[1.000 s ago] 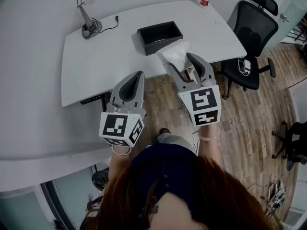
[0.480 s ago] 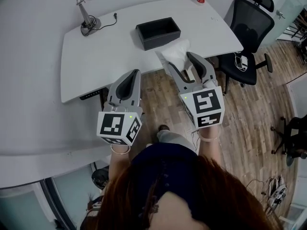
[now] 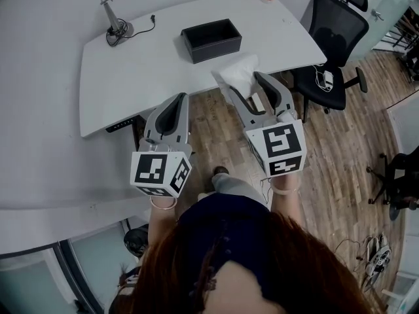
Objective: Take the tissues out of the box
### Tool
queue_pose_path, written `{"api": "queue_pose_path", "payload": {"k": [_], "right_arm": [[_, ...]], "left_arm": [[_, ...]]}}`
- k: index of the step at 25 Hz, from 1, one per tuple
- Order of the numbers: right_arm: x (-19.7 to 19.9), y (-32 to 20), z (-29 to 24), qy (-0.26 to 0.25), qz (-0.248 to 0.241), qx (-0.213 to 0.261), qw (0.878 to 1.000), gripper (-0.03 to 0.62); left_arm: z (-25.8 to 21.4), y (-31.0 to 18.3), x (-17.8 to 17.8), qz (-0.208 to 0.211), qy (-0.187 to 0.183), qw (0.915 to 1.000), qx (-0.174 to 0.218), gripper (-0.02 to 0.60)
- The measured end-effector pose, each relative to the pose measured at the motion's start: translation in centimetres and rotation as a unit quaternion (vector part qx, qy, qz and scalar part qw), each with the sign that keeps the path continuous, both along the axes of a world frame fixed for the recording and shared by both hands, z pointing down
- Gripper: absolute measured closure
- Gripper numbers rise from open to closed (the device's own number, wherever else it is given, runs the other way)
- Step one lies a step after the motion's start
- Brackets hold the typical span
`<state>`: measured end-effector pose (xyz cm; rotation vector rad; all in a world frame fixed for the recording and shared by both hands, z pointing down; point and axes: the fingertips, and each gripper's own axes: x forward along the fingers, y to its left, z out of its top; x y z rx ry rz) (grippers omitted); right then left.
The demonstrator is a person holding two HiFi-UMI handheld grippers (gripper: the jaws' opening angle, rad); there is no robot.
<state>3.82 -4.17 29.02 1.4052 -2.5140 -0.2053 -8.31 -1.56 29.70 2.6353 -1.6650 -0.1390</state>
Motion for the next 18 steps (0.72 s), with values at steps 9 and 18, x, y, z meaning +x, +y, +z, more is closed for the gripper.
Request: {"api": "queue_pose_path", "payload": {"k": [9,18], "right_arm": [[0.4,1.4,-0.2,0.002,0.000,0.006,1.000,0.341],[0.6,1.8,0.1,0.004,-0.001,0.005,1.000,0.341]], "left_arm": [[-0.1,1.2,0.3,0.002,0.007,1.0000,0.002,0.560],[-0.1,1.2,0.9,0.006,0.004,1.0000,0.003,0.560]]}}
